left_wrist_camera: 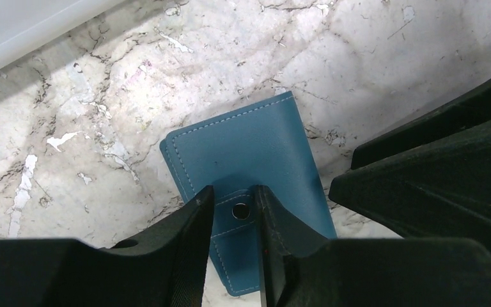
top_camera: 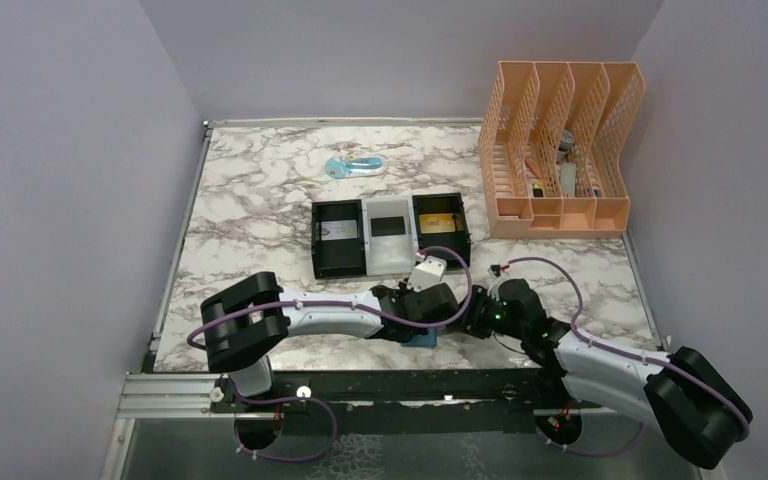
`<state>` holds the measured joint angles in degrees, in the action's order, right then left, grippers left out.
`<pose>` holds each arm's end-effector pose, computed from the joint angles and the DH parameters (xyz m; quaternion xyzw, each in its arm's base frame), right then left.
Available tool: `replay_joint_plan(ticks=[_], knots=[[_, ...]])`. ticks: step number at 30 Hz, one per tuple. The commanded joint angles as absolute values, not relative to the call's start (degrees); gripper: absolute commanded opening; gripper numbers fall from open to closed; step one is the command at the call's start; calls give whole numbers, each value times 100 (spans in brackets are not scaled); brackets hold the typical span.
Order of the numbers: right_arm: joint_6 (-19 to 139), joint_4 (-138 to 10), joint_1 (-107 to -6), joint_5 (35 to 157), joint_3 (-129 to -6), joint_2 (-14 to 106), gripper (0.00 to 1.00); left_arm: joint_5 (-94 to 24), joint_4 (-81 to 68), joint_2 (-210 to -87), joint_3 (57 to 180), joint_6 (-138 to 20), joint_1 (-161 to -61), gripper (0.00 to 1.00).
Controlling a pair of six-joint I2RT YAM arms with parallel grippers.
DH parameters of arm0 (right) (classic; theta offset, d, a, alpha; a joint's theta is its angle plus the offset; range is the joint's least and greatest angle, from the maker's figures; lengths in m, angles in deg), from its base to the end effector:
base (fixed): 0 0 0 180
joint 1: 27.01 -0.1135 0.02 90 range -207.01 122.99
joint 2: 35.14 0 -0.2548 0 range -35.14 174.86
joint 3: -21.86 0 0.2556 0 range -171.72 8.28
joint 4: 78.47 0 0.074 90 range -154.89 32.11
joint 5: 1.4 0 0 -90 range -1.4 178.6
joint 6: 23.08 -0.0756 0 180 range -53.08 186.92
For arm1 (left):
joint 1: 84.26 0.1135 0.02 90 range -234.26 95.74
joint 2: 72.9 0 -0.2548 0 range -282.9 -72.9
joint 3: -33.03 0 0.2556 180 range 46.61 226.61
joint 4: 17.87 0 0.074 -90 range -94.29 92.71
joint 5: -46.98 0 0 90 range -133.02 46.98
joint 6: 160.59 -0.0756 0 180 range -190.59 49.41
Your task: Take the credit cards out of the card holder
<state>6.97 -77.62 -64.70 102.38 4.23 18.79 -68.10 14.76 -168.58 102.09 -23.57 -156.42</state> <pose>0.1421 0.1325 0.0791 0.1192 0.8826 0.4033 0.2100 0.1367 -0.3201 0.1301 0.1487 0.9312 -0.1172 0.3116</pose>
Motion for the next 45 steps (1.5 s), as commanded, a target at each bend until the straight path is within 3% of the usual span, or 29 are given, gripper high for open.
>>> replay_joint_plan(ticks=[1, 12, 17, 22, 26, 28, 32, 35, 41, 45], knots=[[677, -8263, -6497, 10306, 529, 2098, 40, -6911, 1964, -17002, 10120, -2215, -15786, 30], [1568, -8234, -6497, 10640, -90, 3213, 45, -6907, 1798, -17002, 10072, -2181, -15800, 11], [1604, -8932, -6497, 10896, 45, 3808, 35, -6831, 1608, -16909, 9953, -2160, -15800, 2], [1355, -9051, -6493, 10614, 173, 3873, 2, -6901, 1528, -16621, 9762, -2137, -15801, 0], [1241, -9034, -6496, 10491, 248, 3768, 1, -6955, 1516, -16374, 9587, -2181, -15800, 0], [1213, -9077, -6491, 10486, 288, 3731, 1, -6974, 1505, -16259, 9506, -2173, -15800, 6], [1200, -9157, -6497, 10536, 308, 3744, 1, -6879, 1500, -16113, 9451, -2271, -15802, 36], [1162, -9203, -6497, 10586, 318, 3769, 1, -6818, 1541, -16094, 9486, -2368, -15833, 50], [1128, -9236, -6497, 10621, 318, 3782, 1, -6930, 1911, -16483, 9862, -2436, -15954, 52], [1115, -9176, -6495, 10607, 318, 3736, 1, -7163, 2542, -16946, 10299, -2399, -16068, 42]])
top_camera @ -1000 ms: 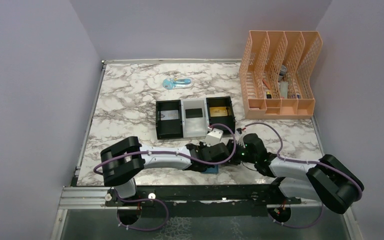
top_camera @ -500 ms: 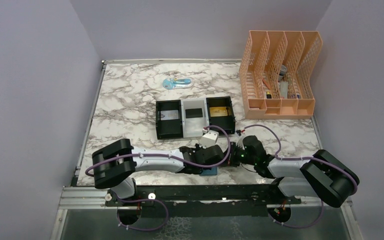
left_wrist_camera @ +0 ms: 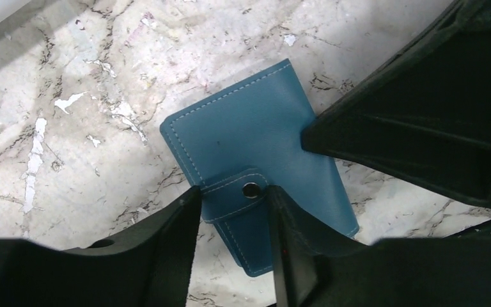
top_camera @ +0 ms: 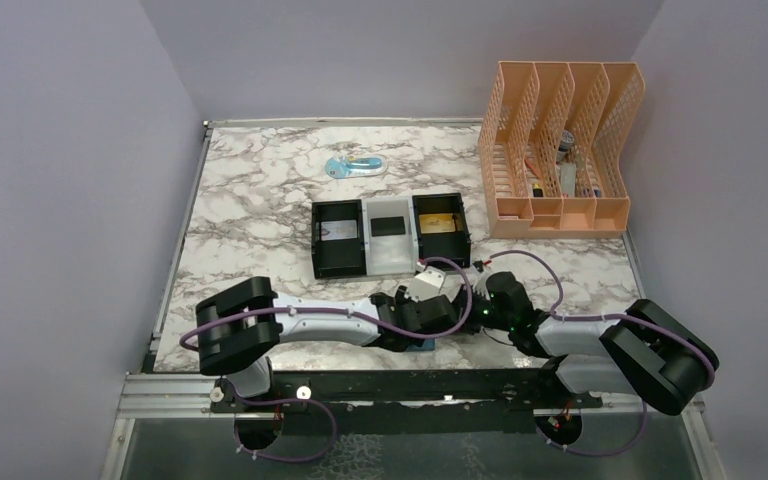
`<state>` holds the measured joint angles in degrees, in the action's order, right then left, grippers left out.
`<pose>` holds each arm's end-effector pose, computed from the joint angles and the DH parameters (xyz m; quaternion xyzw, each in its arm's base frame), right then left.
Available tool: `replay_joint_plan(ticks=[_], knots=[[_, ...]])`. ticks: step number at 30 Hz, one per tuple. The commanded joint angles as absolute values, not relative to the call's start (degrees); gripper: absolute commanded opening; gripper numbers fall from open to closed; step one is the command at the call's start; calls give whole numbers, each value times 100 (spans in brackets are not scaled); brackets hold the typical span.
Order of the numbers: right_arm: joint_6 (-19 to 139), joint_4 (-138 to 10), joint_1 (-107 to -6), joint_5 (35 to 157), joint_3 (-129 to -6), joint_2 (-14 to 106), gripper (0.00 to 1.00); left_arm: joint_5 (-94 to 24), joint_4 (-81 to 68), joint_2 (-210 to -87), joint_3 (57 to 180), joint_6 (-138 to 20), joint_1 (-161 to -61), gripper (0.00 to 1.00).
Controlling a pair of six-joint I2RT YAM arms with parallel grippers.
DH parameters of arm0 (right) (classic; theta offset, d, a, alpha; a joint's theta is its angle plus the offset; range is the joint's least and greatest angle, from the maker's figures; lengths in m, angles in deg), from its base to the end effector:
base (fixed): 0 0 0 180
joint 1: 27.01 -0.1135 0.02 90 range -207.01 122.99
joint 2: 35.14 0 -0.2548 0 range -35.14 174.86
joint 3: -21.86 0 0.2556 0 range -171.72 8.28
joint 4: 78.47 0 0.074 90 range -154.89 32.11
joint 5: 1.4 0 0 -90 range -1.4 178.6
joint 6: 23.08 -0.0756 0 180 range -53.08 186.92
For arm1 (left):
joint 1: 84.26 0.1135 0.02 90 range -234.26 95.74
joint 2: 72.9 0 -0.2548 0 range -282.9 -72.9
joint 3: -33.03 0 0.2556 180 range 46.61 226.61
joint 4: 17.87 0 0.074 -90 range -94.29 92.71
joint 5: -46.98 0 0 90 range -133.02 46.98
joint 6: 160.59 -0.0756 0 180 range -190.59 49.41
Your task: Take the credit cards out of the card holder
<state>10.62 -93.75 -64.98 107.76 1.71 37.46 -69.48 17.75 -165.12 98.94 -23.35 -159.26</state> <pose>0.1546 0.1521 0.0661 0.0676 0.8836 0.4229 0.1892 0.1168 -0.3058 0.1298 0.1727 0.9301 -0.0995 0.3084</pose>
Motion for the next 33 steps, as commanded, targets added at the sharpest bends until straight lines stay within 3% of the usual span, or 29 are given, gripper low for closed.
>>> replay_joint_plan(ticks=[1, 7, 18, 23, 27, 33], knots=[[1122, -9157, -6497, 10590, 323, 3719, 1, -7243, 2656, -16993, 10356, -2349, -16080, 39], [1128, -9003, -6497, 10425, 333, 3613, 1, -7623, 2770, -16813, 10276, -2167, -16087, 27], [1145, -8950, -6495, 10393, 307, 3612, 1, -8011, 2770, -16145, 9838, -1738, -16020, 26], [1161, -9018, -6497, 10502, 270, 3677, 1, -7559, 2275, -16102, 9910, -2142, -16040, 40], [1158, -9025, -6497, 10504, 240, 3743, 1, -7261, 1751, -16150, 9993, -2381, -16063, 60], [1173, -9070, -6497, 10539, 226, 3849, 1, -7285, 1938, -16747, 10314, -2421, -16065, 62]])
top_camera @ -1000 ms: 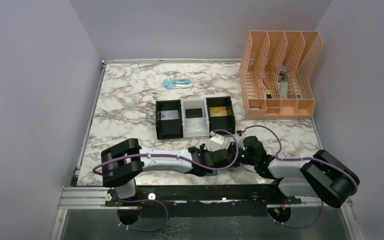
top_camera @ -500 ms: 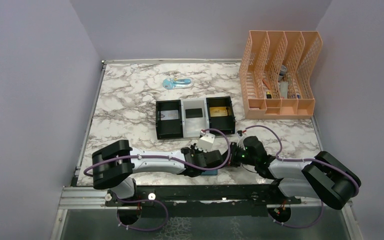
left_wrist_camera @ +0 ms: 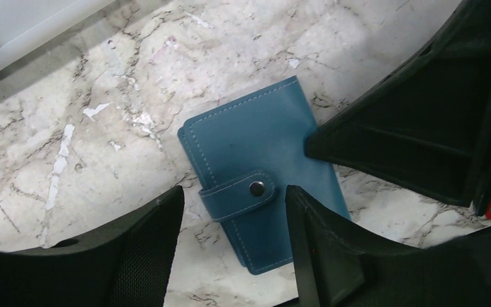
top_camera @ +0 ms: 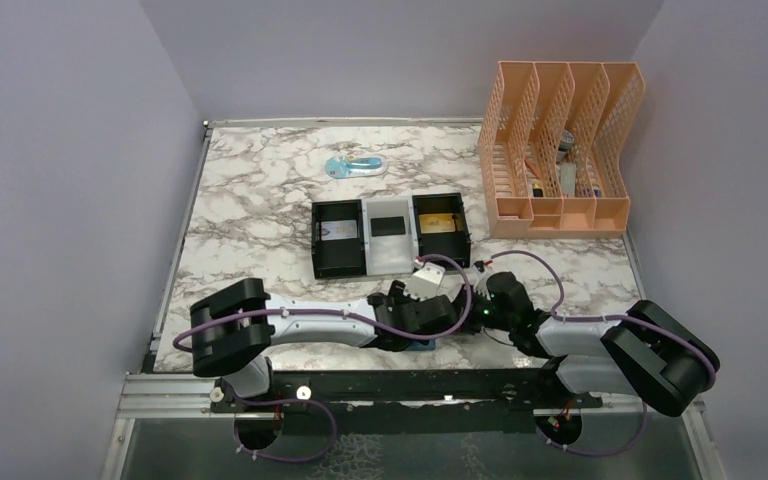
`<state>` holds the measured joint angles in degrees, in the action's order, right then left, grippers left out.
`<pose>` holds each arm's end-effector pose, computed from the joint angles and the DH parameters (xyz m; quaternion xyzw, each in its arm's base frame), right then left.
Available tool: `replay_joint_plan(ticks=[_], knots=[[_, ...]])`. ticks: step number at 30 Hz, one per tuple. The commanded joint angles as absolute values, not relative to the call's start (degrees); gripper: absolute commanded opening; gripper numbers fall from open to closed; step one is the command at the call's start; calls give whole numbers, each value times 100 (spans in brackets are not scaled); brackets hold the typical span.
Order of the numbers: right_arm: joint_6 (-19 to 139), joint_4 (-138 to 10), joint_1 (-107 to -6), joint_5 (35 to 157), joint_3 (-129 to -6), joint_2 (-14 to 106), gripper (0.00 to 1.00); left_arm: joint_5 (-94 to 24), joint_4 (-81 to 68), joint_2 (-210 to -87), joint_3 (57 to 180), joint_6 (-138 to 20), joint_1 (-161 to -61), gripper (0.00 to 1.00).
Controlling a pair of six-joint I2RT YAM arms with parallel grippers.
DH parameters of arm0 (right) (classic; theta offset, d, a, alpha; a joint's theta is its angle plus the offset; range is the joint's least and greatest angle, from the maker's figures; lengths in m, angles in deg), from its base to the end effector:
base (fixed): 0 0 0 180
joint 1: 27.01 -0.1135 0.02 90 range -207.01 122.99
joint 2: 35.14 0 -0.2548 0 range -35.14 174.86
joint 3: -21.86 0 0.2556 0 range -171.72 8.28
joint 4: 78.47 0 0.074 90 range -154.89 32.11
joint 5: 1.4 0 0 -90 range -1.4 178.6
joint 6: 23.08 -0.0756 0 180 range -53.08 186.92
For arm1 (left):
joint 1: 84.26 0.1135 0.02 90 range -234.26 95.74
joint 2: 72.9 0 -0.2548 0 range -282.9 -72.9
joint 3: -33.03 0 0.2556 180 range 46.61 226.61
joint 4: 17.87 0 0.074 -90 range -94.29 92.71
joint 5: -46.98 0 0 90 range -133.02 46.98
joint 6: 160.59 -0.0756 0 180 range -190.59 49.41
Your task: Take the credit cards out of the card holder
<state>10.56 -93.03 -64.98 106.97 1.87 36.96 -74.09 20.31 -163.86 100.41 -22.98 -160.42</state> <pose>0.1542 0.1506 0.0654 0.0719 0.8855 0.4172 0.1916 0.1154 -0.3054 0.1438 0.1671 0.9216 -0.0849 0.3398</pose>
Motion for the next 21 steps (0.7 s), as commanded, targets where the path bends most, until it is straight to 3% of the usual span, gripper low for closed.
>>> replay_joint_plan(ticks=[1, 15, 21], knots=[[1179, -9067, -6497, 10539, 230, 3859, 1, -7335, 2017, -16828, 10344, -2388, -16064, 62], [1197, -8862, -6497, 10267, 255, 3768, 1, -8333, 3469, -17142, 10472, -1687, -16063, 38], [1207, -8794, -6497, 10214, 274, 3673, 1, -8518, 3547, -16830, 10378, -1553, -16034, 37]])
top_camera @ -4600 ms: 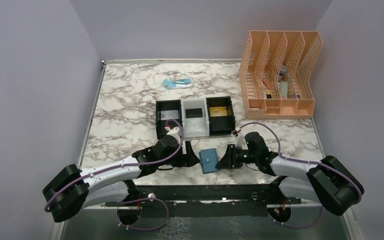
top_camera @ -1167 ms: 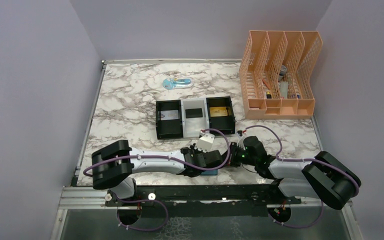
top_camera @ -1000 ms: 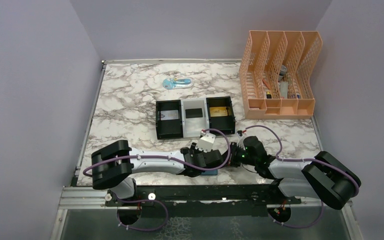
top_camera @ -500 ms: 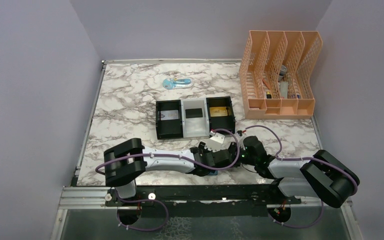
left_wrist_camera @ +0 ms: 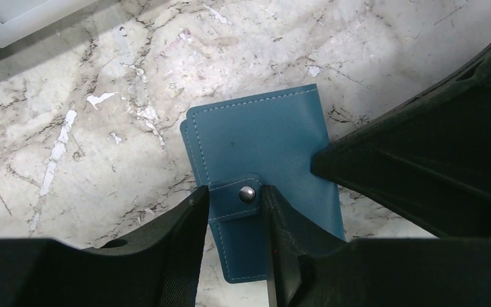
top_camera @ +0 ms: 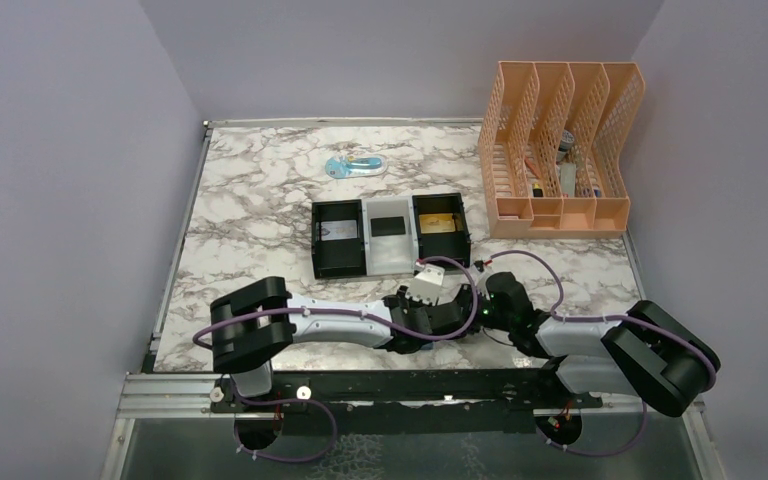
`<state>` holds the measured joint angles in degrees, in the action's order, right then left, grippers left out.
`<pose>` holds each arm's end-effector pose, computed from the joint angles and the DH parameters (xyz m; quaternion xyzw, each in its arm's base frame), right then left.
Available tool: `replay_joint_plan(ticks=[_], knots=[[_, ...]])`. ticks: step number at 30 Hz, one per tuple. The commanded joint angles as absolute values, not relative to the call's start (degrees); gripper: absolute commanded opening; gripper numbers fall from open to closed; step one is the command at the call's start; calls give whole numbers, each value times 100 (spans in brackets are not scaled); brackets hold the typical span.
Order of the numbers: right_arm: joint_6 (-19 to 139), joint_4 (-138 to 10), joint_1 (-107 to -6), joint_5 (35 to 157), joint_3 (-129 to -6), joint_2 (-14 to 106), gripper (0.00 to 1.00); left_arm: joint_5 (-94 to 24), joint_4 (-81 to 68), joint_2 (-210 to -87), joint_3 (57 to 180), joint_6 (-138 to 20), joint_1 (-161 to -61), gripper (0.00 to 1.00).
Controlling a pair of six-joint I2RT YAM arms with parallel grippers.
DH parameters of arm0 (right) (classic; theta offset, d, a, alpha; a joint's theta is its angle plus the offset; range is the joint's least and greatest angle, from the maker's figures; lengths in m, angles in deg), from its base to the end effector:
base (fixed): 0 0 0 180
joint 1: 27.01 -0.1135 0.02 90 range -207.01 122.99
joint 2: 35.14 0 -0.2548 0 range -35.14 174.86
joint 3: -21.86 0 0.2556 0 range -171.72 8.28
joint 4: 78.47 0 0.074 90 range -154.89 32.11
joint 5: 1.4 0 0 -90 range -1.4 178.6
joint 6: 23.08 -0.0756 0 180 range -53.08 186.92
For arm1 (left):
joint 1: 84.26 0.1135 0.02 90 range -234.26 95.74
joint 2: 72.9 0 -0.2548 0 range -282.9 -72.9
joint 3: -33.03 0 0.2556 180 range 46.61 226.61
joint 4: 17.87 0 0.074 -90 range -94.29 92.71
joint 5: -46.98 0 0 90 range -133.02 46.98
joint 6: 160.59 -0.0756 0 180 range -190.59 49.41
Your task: Take the credit cards out of the card holder
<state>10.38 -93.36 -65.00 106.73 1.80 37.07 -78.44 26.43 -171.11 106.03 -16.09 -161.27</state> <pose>0.1550 0.1509 0.0660 0.0735 0.8845 0.4180 0.1940 0.1180 -0.3167 0.1298 0.1299 0.9300 -0.0316 0.3425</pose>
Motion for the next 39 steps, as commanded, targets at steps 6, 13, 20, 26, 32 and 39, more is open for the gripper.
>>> replay_joint_plan(ticks=[6, 13, 20, 26, 32, 39], knots=[[1217, -8778, -6497, 10192, 274, 3655, 1, -8622, 3622, -16666, 10269, -1408, -16015, 37], [1248, -8955, -6496, 10431, 232, 3833, 1, -8563, 3594, -16644, 10315, -1449, -16016, 42], [1274, -9058, -6497, 10577, 196, 4004, 1, -8001, 2764, -16503, 9942, -1727, -15896, 45], [1264, -9069, -6497, 10592, 198, 4019, 1, -7135, 1481, -15866, 9088, -1986, -15539, 41], [1264, -9092, -6497, 10637, 184, 4042, 1, -6307, 230, -15147, 8242, -2143, -15137, 39], [1248, -9113, -6495, 10653, 176, 4078, 1, -5953, -78, -14699, 7839, -2034, -14936, 35]])
